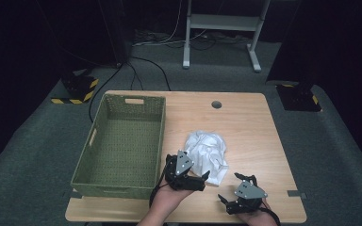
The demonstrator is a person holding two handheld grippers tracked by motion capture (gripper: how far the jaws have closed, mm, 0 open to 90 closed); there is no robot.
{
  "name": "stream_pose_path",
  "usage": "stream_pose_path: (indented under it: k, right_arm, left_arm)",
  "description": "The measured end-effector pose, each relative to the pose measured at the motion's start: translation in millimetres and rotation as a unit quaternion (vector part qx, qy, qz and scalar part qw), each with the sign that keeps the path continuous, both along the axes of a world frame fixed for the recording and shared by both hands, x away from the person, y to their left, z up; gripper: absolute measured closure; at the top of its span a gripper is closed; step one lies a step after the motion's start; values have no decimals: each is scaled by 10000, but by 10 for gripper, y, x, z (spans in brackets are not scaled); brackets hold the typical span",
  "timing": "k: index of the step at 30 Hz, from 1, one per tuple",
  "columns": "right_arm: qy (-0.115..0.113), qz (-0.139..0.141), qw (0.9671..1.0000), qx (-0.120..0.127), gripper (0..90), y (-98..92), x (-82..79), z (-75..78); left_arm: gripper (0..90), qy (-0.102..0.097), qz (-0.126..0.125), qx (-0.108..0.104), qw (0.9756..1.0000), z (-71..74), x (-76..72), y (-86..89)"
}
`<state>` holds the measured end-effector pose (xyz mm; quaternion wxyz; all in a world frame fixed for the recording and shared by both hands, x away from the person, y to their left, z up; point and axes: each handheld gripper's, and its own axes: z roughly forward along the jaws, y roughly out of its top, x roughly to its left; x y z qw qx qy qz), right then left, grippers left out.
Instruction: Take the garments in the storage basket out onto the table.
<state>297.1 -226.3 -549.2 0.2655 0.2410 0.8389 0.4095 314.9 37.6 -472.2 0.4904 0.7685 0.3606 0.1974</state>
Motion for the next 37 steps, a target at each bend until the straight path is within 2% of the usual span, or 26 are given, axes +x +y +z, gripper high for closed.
stream_pose_path:
  k: [8, 11, 18, 21, 23, 24, 25, 26, 28, 37]
  right_arm:
    - [2, 2, 10000, -23, 17, 4, 2, -1]
    - [3, -2, 10000, -36, 17, 6, 1, -1]
    - [-12, -6, 10000, -61, 17, 14, -5, -4]
    - [-21, -2, 10000, -77, 17, 16, -4, -4]
    - [-22, 0, 10000, -89, 17, 18, -5, -5]
    - [-24, 0, 10000, -89, 17, 18, -5, -5]
    - [-22, -1, 10000, -84, 17, 17, -5, -5]
    - [-29, 0, 10000, -81, 17, 17, -7, -5]
    - [-27, 1, 10000, -78, 17, 18, -7, -6]
    - [-29, -16, 10000, -60, 15, 12, -8, -3]
  left_arm:
    - [6, 19, -25, 243, 9997, -225, -129, 44]
    - [6, 97, -37, 291, 9995, -320, -156, 44]
    - [5, 261, -48, 645, 9976, -565, -210, 52]
    - [6, 205, -64, 1015, 9946, -673, -229, 40]
    - [6, 203, -126, 1306, 9911, -773, -243, 26]
    - [6, 337, -145, 1480, 9883, -806, -242, 15]
    - [9, 298, -148, 1596, 9866, -810, -246, 3]
    - [9, 203, -170, 1598, 9868, -807, -251, -1]
    - [5, 268, -209, 1669, 9854, -813, -241, -15]
    - [5, 338, -217, 1636, 9857, -814, -227, -9]
